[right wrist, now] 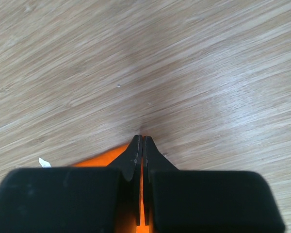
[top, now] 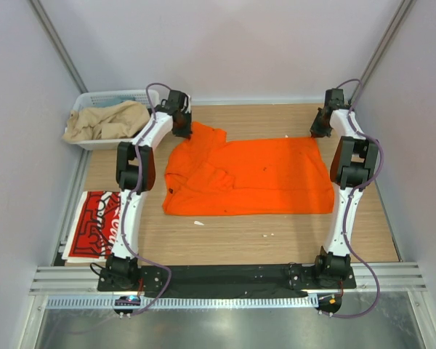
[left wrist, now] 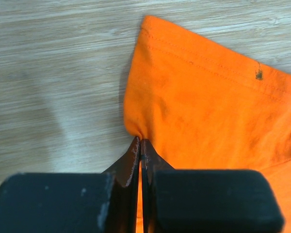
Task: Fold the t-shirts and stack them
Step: Fold the tshirt
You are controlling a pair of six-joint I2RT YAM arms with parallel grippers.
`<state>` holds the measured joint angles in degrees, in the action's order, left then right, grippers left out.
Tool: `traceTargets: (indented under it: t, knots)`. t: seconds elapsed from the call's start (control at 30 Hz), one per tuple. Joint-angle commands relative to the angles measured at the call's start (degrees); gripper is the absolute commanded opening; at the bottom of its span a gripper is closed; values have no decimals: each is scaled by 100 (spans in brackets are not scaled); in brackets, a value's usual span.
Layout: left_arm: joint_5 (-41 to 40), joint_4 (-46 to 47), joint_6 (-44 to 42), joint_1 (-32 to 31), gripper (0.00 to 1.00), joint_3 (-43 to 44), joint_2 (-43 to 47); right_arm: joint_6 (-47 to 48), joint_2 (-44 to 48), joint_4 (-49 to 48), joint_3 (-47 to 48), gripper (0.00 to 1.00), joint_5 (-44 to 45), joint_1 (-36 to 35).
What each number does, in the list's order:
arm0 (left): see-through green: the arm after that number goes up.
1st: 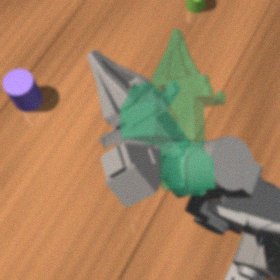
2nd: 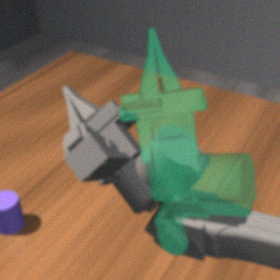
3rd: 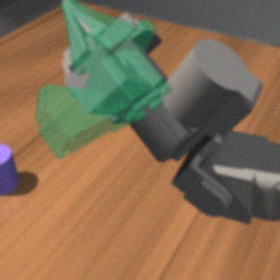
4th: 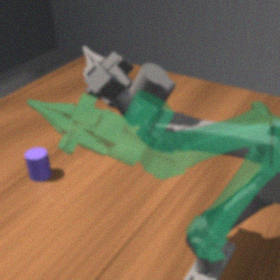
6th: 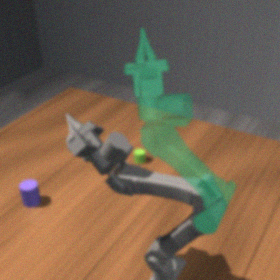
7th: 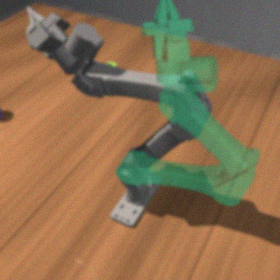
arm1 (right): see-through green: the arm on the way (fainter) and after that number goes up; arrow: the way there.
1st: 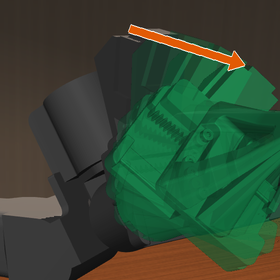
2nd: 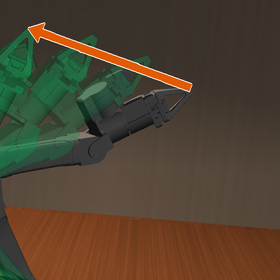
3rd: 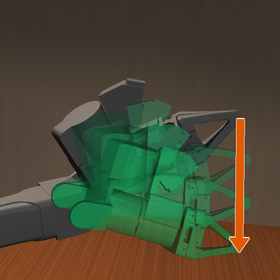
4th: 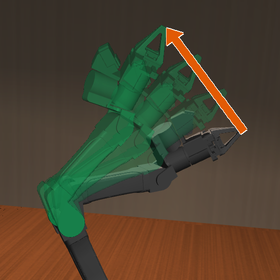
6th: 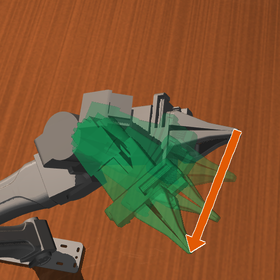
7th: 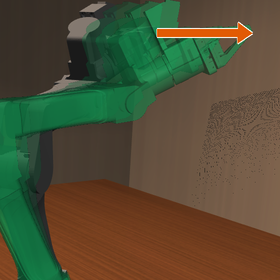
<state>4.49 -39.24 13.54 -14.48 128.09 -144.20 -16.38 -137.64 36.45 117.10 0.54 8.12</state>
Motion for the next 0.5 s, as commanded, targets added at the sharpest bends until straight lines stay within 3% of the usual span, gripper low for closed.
traceTargets:
  t: [0.0, 0.47]
  knots:
    - [175, -39, 149, 77, 0, 15, 691, 39, 483, 117, 138, 1, 105, 23]
    - [307, -180, 246, 86, 0, -1550, 2387, 30, 1994, 310, -1311, 1, -80, 23]
